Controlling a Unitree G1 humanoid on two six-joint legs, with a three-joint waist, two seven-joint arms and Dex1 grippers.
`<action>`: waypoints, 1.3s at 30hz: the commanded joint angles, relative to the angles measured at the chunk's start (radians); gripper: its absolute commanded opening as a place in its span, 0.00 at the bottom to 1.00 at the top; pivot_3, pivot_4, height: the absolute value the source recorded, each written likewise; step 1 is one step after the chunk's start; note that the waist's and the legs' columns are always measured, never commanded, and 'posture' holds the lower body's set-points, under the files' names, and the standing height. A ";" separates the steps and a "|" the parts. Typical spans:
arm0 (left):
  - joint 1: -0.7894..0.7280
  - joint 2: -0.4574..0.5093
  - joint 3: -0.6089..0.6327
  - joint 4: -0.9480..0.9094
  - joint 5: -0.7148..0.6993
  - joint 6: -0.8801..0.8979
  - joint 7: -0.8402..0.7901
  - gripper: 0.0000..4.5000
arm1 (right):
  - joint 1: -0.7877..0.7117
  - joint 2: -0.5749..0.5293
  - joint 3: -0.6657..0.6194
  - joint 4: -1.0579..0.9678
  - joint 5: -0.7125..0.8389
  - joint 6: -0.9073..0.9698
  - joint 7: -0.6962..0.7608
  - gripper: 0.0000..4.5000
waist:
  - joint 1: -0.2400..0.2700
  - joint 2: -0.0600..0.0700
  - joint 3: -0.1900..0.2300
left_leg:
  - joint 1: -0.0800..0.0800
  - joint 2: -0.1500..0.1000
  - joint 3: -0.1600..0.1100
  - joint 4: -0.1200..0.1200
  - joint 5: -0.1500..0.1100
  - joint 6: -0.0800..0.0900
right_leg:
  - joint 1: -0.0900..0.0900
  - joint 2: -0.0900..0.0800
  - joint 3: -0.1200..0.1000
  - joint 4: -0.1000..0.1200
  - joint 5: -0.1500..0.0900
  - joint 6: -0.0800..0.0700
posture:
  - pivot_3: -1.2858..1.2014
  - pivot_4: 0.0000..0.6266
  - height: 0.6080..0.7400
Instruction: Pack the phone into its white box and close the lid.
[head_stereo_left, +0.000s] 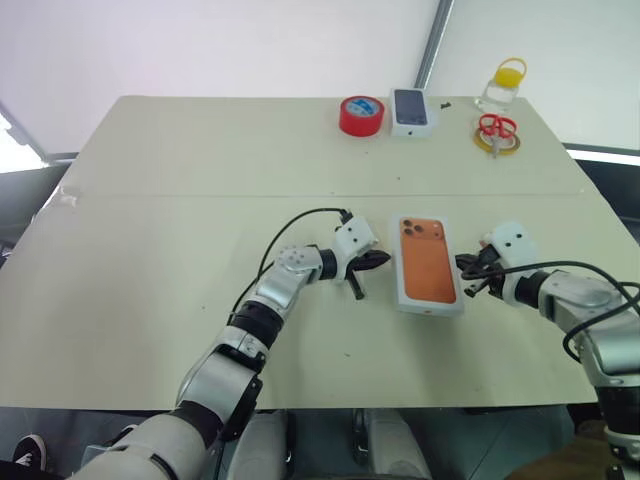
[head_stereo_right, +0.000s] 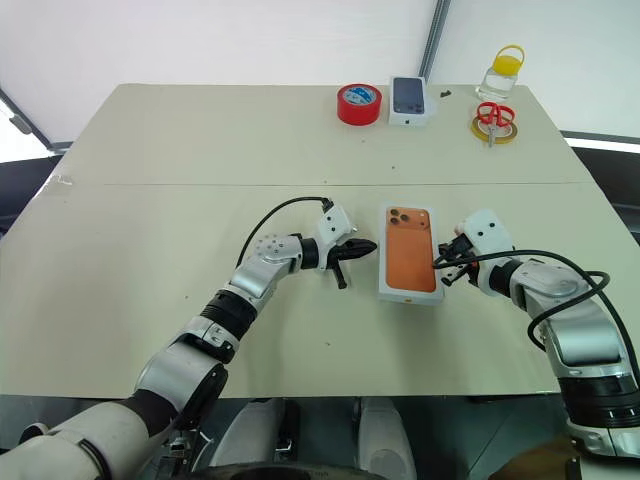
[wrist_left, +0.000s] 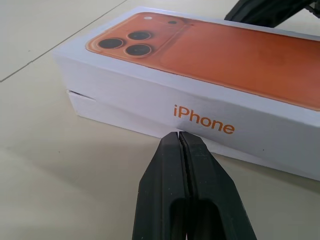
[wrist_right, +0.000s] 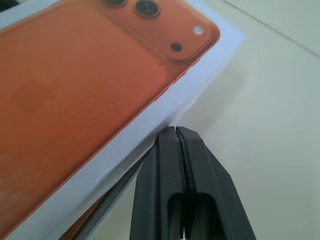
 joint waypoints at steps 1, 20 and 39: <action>-0.015 -0.022 -0.007 -0.014 0.005 -0.016 0.019 0.00 | -0.029 0.013 0.015 0.000 -0.027 -0.027 -0.008 0.01 | 0.000 0.000 0.000 | 0.000 0.000 0.000 0.000 0.000 0.000 | 0.000 0.000 0.000 0.000 0.000 0.000 | 0.52 0.24 0.99; 0.005 -0.007 -0.020 -0.041 0.010 -0.023 0.025 0.00 | -0.061 0.028 0.019 0.086 -0.113 -0.086 -0.044 0.01 | 0.000 0.000 0.000 | 0.000 0.000 0.000 0.000 0.000 0.000 | 0.000 0.000 0.000 0.001 0.000 0.000 | 0.52 0.24 0.99; 0.014 -0.031 -0.027 -0.049 0.016 -0.031 0.049 0.00 | -0.193 0.092 0.060 0.211 -0.189 -0.154 -0.106 0.01 | -0.001 0.000 0.000 | 0.001 -0.001 0.000 0.000 0.000 0.000 | 0.000 0.000 0.000 0.002 0.000 0.000 | 0.52 0.24 0.99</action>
